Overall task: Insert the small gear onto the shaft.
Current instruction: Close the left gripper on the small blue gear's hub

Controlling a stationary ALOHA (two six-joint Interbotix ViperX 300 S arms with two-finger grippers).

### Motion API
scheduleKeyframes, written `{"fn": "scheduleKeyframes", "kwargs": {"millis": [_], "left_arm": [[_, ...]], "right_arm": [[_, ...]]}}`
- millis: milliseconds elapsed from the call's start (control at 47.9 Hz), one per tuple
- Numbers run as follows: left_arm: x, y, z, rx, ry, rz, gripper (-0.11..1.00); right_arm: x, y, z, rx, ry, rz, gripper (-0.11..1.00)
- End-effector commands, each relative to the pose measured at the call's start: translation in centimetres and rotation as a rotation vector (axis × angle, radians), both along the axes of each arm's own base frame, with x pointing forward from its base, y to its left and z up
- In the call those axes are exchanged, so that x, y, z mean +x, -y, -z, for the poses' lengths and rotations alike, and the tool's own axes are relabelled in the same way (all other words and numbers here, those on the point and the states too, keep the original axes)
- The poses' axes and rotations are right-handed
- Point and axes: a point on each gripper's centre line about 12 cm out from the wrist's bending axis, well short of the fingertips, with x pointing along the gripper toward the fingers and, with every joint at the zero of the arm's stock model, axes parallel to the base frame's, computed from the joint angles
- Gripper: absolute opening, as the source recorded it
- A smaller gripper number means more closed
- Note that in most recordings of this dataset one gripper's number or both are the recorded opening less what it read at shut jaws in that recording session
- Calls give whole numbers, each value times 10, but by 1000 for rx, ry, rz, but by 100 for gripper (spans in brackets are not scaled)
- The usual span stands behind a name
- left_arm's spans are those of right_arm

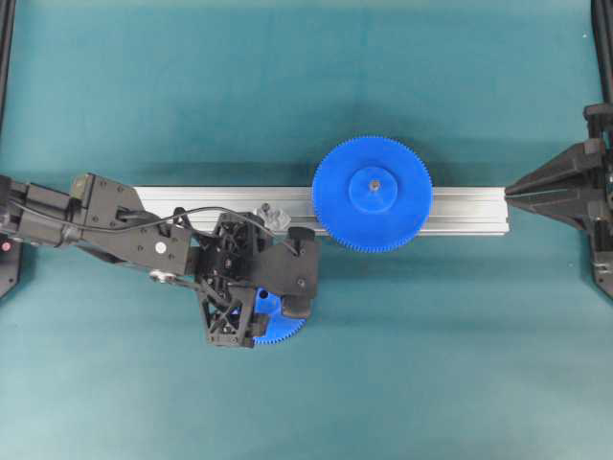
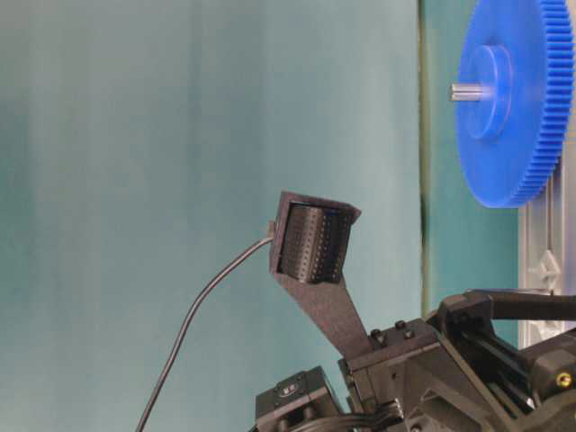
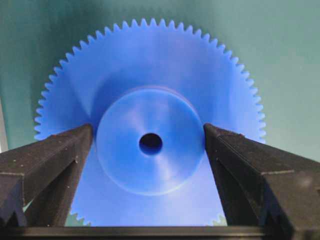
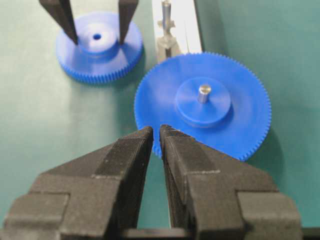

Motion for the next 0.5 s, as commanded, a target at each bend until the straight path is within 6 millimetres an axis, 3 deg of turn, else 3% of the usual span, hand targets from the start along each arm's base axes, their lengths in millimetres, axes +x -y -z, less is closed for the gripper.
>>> {"fn": "scheduleKeyframes", "kwargs": {"millis": [0, 480], "left_arm": [[4, 0, -6, -1, 11, -2, 90], [-4, -1, 2, 7, -73, -12, 88]], "right_arm": [[1, 1, -3, 9, 8, 7, 27], [1, 1, -2, 10, 5, 7, 27]]}}
